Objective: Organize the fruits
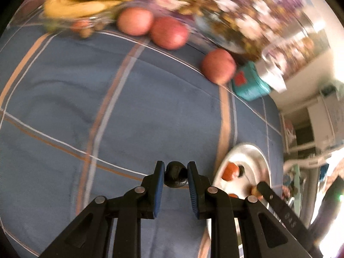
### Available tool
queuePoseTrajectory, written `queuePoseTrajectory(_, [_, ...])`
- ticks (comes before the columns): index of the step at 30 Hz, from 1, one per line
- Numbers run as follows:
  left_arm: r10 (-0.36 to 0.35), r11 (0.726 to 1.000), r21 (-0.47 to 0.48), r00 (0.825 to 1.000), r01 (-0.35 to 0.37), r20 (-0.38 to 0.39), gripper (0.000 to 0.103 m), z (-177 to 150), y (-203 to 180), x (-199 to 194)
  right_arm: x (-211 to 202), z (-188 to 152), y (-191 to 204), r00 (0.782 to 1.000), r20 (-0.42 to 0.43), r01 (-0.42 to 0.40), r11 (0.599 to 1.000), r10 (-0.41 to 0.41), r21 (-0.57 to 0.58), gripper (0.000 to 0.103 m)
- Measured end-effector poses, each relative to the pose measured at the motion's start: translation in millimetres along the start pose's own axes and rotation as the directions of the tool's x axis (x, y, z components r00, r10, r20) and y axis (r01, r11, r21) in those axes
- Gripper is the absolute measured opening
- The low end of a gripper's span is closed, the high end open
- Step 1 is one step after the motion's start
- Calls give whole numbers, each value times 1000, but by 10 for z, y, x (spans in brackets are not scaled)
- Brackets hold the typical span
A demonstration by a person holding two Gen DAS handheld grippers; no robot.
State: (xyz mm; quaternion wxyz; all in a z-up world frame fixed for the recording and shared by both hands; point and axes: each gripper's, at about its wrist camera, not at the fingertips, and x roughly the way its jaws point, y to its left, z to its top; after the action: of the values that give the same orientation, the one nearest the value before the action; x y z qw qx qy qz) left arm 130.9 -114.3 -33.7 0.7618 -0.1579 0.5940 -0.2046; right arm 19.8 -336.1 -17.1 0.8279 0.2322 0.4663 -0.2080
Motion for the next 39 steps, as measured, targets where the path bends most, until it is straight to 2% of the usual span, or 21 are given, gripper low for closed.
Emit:
queuePoseTrajectory(5, [-19,993,115,999,23,-39,23,-177,-397,117,-40,56,-371,999,17,36,997,-37,64,27])
queuePoseTrajectory(8, [-13,984,174,998,25,-69,23,-288,-579,221,16,52,-452,999,5,37,997,-37,72,27])
queuePoseTrajectory(12, [4,974,228,995,19,-99,24,-405,-733,319,45,31,-491,999,-3,33,997,-33,73,27])
queuePoseTrajectory(16, [2,970,241,993,27,-119,26,-427,-785,368,54,23,-481,1000,-8,30,997,-30,64,28])
queuePoseTrajectory(17, [6,971,237,993,23,-121,31,-427,-776,372,56,23,-483,1000,-9,28,998,-27,64,28])
queuePoseTrajectory(18, [11,972,232,993,17,-119,45,-420,-768,374,76,37,-478,1000,-11,24,998,-24,64,28])
queuePoseTrajectory(20, [2,974,226,993,25,-116,59,-410,-761,369,76,35,-482,1000,-13,23,998,-22,63,28])
queuePoseTrajectory(25, [-6,974,227,994,31,-110,59,-400,-772,343,70,33,-482,1000,-13,29,998,-28,56,29])
queuePoseTrajectory(27, [1,978,209,994,22,-112,66,-394,-714,340,63,26,-480,999,-10,36,998,-36,50,39])
queuePoseTrajectory(28, [11,980,201,994,11,-107,71,-388,-677,336,59,16,-478,999,-8,41,998,-40,45,53])
queuePoseTrajectory(29, [31,981,191,995,-11,-98,82,-380,-632,327,51,3,-481,999,-6,42,998,-42,39,66])
queuePoseTrajectory(30, [64,982,181,994,-48,-84,95,-370,-568,315,46,-13,-472,999,-4,42,999,-42,33,71])
queuePoseTrajectory(31, [93,982,174,993,-80,-73,102,-363,-515,303,40,-32,-461,999,-1,41,999,-41,26,78])
queuePoseTrajectory(34, [176,975,145,984,-170,-30,103,-354,-313,224,6,-102,-409,998,11,57,998,-57,-4,83])
queuePoseTrajectory(37, [217,970,112,976,-215,2,103,-364,-136,139,-53,-184,-352,998,35,57,998,-55,-33,94])
queuePoseTrajectory(39, [253,962,99,967,-255,31,103,-383,-33,71,-99,-250,-309,998,47,56,997,-53,-56,96])
